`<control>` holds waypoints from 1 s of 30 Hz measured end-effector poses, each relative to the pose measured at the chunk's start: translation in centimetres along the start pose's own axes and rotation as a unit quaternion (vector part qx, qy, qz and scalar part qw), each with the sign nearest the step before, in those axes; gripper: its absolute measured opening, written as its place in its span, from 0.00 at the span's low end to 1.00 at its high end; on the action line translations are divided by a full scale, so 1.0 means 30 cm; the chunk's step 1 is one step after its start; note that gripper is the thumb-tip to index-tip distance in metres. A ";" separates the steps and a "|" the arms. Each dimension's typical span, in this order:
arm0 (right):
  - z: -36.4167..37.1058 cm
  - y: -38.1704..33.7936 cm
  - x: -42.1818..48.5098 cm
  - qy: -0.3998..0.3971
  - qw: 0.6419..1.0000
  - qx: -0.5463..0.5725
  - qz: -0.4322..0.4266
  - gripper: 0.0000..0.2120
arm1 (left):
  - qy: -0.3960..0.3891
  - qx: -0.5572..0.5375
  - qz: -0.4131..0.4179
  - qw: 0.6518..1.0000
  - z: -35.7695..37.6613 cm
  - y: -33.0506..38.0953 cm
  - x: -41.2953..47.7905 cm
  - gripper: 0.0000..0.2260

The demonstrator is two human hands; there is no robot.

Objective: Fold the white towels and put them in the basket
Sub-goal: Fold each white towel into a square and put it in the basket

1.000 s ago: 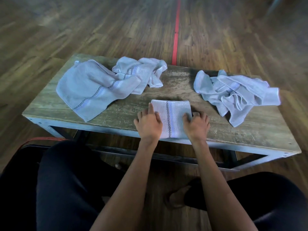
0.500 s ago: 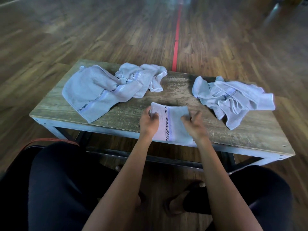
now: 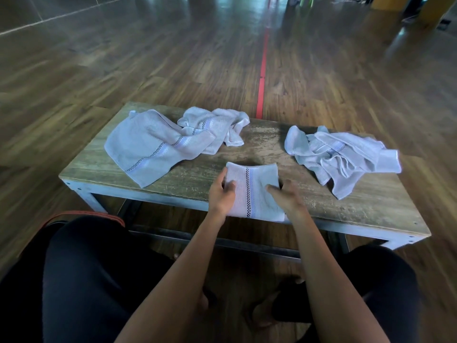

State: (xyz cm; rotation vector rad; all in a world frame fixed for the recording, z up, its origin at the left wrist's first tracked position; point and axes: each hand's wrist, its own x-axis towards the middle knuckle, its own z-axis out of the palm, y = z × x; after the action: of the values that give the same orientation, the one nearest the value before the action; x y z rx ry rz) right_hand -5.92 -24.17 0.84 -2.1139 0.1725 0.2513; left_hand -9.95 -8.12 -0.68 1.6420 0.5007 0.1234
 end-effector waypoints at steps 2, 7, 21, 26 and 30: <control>0.009 -0.014 -0.018 0.016 0.999 0.045 -0.022 0.03 | 0.007 -0.029 -0.002 1.000 -0.006 0.001 -0.007 0.21; 0.035 -0.078 -0.083 0.071 0.980 0.146 -0.114 0.16 | 0.030 -0.072 0.023 0.997 -0.064 0.044 -0.021 0.20; 0.354 -0.559 -0.272 -0.095 0.938 0.155 -0.294 0.15 | 0.236 -0.091 0.134 0.958 -0.657 0.219 -0.216 0.19; 0.561 -0.671 -0.384 -0.185 0.905 0.178 -0.340 0.13 | 0.338 -0.102 0.163 0.921 -0.870 0.175 -0.351 0.22; 0.749 -0.704 -0.478 -0.282 0.885 0.161 -0.334 0.14 | 0.408 -0.115 0.150 0.893 -1.014 0.096 -0.463 0.22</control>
State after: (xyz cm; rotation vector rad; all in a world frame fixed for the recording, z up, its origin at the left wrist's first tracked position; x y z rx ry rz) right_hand -17.60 6.37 10.16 -1.5721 -0.7970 0.3759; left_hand -32.83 14.28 9.36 1.3679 0.8192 1.0965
